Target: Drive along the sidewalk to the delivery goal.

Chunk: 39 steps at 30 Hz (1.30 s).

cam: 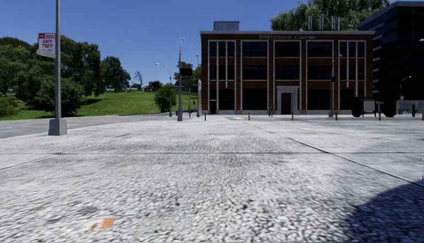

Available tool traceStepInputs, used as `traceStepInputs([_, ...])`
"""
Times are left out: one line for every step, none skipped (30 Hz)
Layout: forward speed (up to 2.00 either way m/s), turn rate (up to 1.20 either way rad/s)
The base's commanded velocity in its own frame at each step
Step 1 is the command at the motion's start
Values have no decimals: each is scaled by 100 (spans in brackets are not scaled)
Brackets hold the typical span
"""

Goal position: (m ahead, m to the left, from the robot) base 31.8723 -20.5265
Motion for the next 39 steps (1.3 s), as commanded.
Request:
traceStepInputs([200,0])
traceStepInputs([200,0])
traceStepInputs([200,0])
traceStepInputs([200,0])
traceStepInputs([200,0])
traceStepInputs([200,0])
traceStepInputs([200,0])
traceStepInputs([200,0])
traceStepInputs([200,0])
traceStepInputs([200,0])
traceStepInputs([200,0])
traceStepInputs([200,0])
traceStepInputs([200,0])
traceStepInputs([200,0])
traceStepInputs([200,0])
traceStepInputs([200,0])
traceStepInputs([200,0])
traceStepInputs([200,0])
traceStepInputs([200,0])
traceStepInputs([200,0])
traceStepInputs([200,0])
traceStepInputs([200,0])
traceStepInputs([200,0])
traceStepInputs([200,0])
traceStepInputs([200,0])
traceStepInputs([200,0])
traceStepInputs([200,0])
traceStepInputs([200,0])
traceStepInputs([200,0])
traceStepInputs([200,0])
traceStepInputs([200,0])
traceStepInputs([200,0])
traceStepInputs([200,0])
traceStepInputs([200,0])
traceStepInputs([200,0])
traceStepInputs([200,0])
traceStepInputs([200,0])
traceStepInputs([200,0])
traceStepInputs([200,0])
